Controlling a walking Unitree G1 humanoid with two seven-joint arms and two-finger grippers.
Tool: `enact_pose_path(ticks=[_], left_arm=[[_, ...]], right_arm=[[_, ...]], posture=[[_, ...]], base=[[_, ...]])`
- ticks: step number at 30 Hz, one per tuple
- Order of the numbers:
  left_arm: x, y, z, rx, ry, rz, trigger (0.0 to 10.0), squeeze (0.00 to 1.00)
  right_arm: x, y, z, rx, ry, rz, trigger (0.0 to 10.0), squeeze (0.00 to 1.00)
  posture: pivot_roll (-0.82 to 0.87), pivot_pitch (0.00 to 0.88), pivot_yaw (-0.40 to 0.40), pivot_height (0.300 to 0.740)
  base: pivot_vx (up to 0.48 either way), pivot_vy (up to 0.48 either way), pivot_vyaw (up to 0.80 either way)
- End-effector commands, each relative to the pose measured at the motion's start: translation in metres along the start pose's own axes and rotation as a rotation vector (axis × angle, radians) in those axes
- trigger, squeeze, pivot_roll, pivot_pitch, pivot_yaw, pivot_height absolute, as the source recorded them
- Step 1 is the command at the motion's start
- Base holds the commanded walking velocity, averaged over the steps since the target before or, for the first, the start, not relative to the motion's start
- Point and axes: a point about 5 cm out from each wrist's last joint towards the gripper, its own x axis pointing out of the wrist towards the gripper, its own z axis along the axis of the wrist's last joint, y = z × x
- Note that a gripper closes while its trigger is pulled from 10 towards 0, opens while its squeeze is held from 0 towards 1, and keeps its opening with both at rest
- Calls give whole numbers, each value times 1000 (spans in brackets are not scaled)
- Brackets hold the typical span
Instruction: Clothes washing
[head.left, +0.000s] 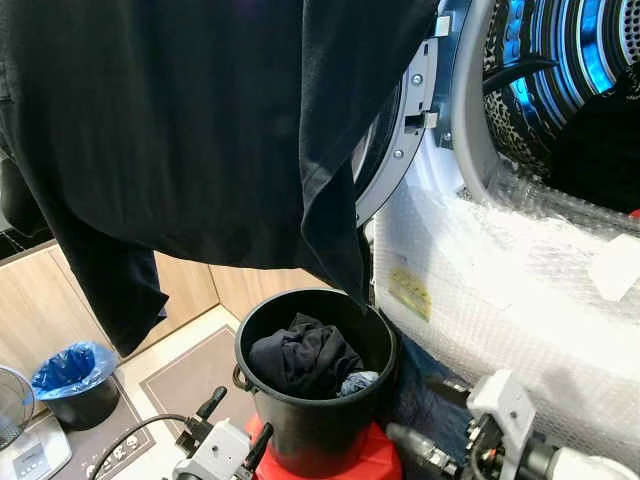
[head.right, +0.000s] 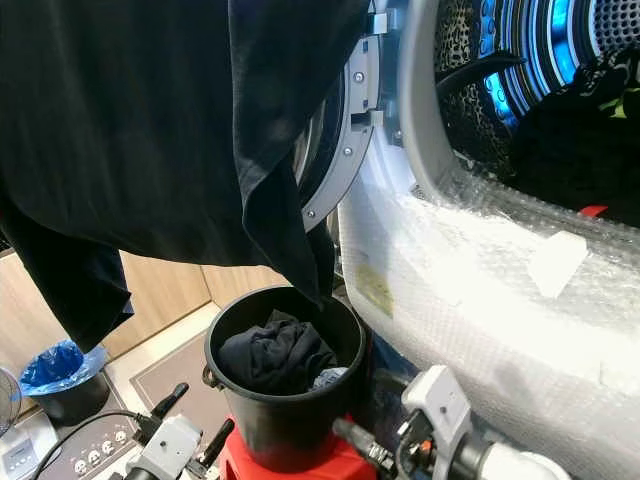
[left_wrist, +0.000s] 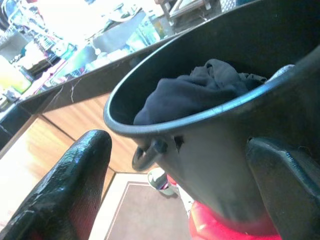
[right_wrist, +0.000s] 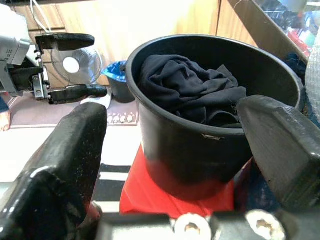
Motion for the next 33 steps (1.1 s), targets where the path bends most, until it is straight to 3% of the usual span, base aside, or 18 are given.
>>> enact_pose_path(ticks=[1, 16, 33], left_arm=[[2, 8, -2, 15, 2, 1, 10000, 0], [21, 26, 6, 31, -44, 9, 10000, 0], [31, 37, 8, 23, -62, 4, 10000, 0]], right_arm=[[5, 6, -7, 10, 10, 15, 10000, 0], [18, 0, -25, 78, -19, -58, 10000, 0], [22, -3, -40, 129, -38, -145, 10000, 0]], posture=[[-117, 0, 51, 740], [-116, 0, 36, 740], [-122, 0, 36, 740]], base=[[0, 0, 0], [0, 0, 0], [0, 0, 0]])
